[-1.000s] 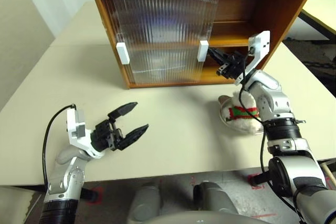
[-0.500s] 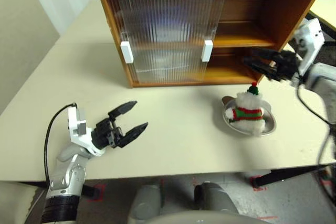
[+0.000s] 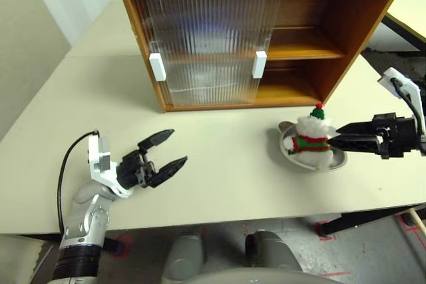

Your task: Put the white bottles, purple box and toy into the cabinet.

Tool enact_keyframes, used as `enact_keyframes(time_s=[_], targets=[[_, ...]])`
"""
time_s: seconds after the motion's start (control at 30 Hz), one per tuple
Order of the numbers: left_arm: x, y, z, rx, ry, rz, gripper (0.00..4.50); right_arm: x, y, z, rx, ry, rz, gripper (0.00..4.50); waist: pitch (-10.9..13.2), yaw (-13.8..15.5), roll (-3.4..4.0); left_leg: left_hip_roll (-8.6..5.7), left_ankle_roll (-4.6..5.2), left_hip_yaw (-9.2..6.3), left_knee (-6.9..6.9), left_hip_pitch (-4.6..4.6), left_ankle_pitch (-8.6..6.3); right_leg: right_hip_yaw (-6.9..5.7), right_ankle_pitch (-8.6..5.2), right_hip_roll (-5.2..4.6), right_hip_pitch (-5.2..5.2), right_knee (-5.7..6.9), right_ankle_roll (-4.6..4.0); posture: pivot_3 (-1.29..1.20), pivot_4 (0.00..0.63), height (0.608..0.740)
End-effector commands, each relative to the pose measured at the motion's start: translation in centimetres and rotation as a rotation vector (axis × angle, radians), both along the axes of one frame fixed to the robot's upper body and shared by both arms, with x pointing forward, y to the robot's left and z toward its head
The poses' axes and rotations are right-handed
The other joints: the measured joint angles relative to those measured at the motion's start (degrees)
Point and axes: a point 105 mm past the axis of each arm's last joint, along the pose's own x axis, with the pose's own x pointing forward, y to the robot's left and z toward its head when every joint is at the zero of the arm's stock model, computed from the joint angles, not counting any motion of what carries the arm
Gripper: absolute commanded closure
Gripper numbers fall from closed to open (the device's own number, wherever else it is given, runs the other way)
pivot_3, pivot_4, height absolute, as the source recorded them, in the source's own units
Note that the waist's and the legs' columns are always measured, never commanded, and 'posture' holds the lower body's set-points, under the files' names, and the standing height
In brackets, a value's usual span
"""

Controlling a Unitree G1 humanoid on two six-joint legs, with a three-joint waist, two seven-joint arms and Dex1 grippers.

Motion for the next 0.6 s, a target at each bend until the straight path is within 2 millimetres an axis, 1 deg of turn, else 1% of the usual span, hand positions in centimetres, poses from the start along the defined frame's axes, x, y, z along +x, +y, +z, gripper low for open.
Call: enact_keyframes(time_s=[0.03, 0.23, 0.33, 0.43, 0.47, 0.53, 0.6], targets=[[0.1, -0.8, 0.0, 0.001, -0.001, -0.02, 0.0, 0.1, 0.5, -1.9, -0.015, 0.032, -0.033, 0.05, 0.03, -0.02, -0.01, -0.01, 0.0, 0.0, 0.0, -0.04, 0.0, 0.0, 0.01, 0.0, -0.02, -0.01, 0.02, 0.16, 0.019, 0.74], [-0.1, -1.3, -0.2, 0.0, 0.001, -0.03, 0.0, 0.2, 0.9, -3.6, -0.045, 0.044, -0.04, 0.05, 0.02, 0.0, -0.06, -0.05, 0.06, -0.05, 0.0, -0.12, -0.04, 0.01, -0.02, -0.01, -0.03, -0.04, 0.08, 0.16, 0.016, 0.74], [0.2, -1.3, -0.2, -0.002, -0.001, -0.023, 0.0, 0.4, 1.9, -3.9, -0.02, 0.031, -0.017, 0.05, -0.01, -0.13, -0.11, -0.04, 0.06, -0.04, 0.01, -0.09, -0.04, 0.02, -0.01, -0.01, -0.01, -0.02, 0.08, 0.17, 0.014, 0.74], [0.2, -1.4, -0.1, -0.005, -0.005, -0.022, 0.0, 0.5, 2.3, -3.8, -0.012, 0.023, -0.014, 0.65, -0.02, -0.22, -0.12, -0.02, 0.06, -0.02, 0.03, -0.02, -0.04, 0.04, 0.0, 0.02, 0.02, 0.01, 0.09, 0.17, 0.014, 0.74], [0.3, -1.5, 0.0, -0.007, -0.007, -0.022, 0.0, 0.5, 2.2, -3.8, -0.015, 0.024, -0.014, 0.95, -0.02, -0.22, -0.12, -0.02, 0.06, -0.02, 0.03, -0.01, -0.04, 0.04, 0.0, 0.03, 0.03, 0.02, 0.09, 0.17, 0.012, 0.74], [0.3, -1.7, 0.0, -0.014, -0.009, -0.025, 0.0, 0.4, 2.2, -4.0, -0.019, 0.031, -0.013, 1.73, -0.02, -0.22, -0.12, -0.01, 0.06, -0.02, 0.03, 0.0, -0.04, 0.04, 0.0, 0.04, 0.03, 0.02, 0.08, 0.17, 0.013, 0.74], [0.3, -1.9, 0.1, -0.017, -0.01, -0.028, 0.0, 0.4, 2.1, -4.1, -0.023, 0.027, -0.015, 2.38, -0.02, -0.22, -0.12, 0.0, 0.06, -0.02, 0.02, 0.0, -0.04, 0.03, 0.0, 0.06, 0.03, 0.01, 0.08, 0.17, 0.013, 0.74]])
